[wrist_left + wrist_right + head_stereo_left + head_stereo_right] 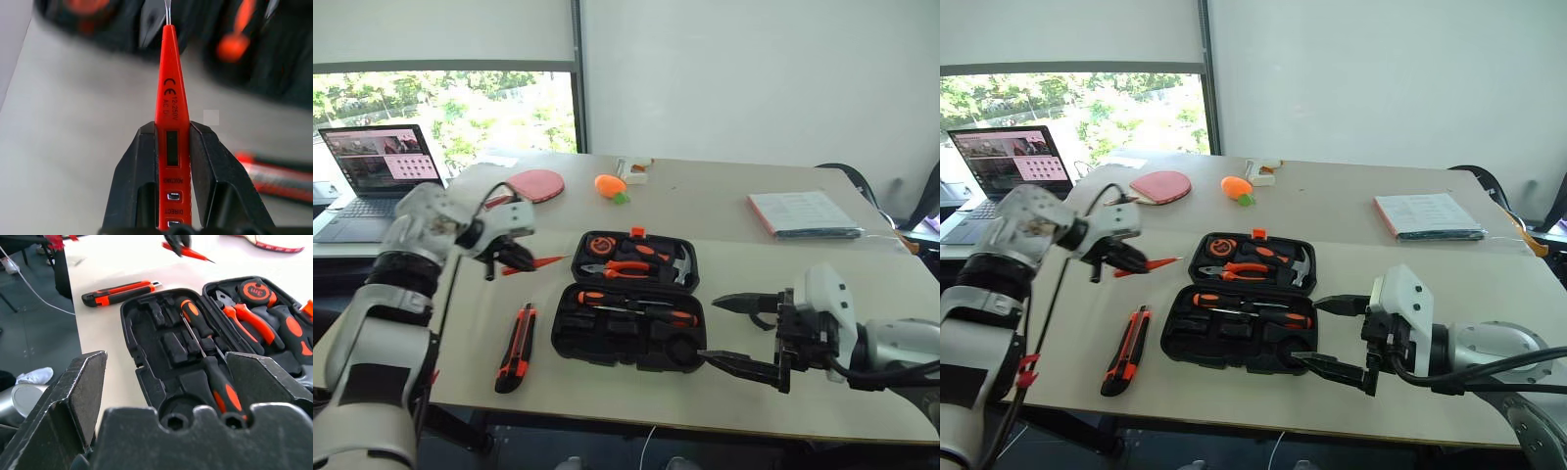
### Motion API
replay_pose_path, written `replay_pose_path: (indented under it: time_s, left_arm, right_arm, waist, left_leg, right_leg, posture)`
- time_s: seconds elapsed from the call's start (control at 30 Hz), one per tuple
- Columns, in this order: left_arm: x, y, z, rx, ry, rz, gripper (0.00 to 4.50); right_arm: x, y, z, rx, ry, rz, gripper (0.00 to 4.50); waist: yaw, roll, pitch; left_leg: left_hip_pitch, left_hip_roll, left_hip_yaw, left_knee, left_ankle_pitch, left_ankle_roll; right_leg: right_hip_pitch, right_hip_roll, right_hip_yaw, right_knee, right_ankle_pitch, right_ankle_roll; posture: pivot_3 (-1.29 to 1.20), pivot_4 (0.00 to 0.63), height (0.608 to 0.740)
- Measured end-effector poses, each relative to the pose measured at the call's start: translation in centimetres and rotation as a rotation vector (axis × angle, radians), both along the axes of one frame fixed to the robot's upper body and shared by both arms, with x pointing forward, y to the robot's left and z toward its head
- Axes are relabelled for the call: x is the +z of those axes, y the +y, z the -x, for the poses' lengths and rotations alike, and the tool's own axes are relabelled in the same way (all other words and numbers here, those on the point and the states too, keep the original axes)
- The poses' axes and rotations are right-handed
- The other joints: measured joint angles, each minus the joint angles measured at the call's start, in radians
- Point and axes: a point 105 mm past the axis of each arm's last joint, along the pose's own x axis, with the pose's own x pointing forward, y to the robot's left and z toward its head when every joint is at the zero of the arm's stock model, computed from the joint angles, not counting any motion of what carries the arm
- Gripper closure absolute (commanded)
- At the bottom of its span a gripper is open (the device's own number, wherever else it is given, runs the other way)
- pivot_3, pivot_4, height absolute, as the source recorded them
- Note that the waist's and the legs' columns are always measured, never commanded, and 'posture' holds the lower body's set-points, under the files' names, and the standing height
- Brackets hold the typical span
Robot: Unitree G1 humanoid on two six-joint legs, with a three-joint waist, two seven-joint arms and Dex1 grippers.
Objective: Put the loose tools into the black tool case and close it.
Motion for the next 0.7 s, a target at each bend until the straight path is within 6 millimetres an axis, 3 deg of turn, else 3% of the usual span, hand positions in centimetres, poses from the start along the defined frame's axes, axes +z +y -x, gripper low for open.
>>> replay_pose_path:
  time_s: [0.17,0.4,0.7]
  left_arm:
    - [-2.3,-5.0,3.1,-0.187,0.068,-0.031,4.06]
    - [-5.8,-4.9,3.9,-0.162,0.108,-0.117,4.06]
    - [-6.4,-4.6,4.0,-0.141,0.109,-0.121,4.06]
  right_arm:
    - [-0.2,-0.1,0.0,-0.009,-0.001,0.010,0.00]
    - [-0.4,0.1,0.2,-0.022,-0.008,0.015,0.00]
    - [-0.4,0.0,-0.1,-0.047,-0.017,0.010,0.00]
  waist:
    - [-0.019,0.000,0.000]
    - [-0.017,0.000,0.000]
    - [-0.007,0.000,0.000]
  left_leg:
    - [0.002,0.001,-0.002,-0.001,0.000,0.000]
    - [0.003,0.000,-0.002,0.000,0.000,0.000]
    - [0.002,0.000,-0.001,0.000,0.000,0.000]
  right_leg:
    - [0.000,0.003,0.002,0.002,0.000,-0.001]
    - [0.000,0.003,0.002,0.002,0.000,-0.001]
    - [0.000,0.002,0.002,0.001,0.000,-0.001]
  posture:
    - [0.00,0.150,0.740]
    - [0.00,0.150,0.740]
    - [0.00,0.150,0.740]
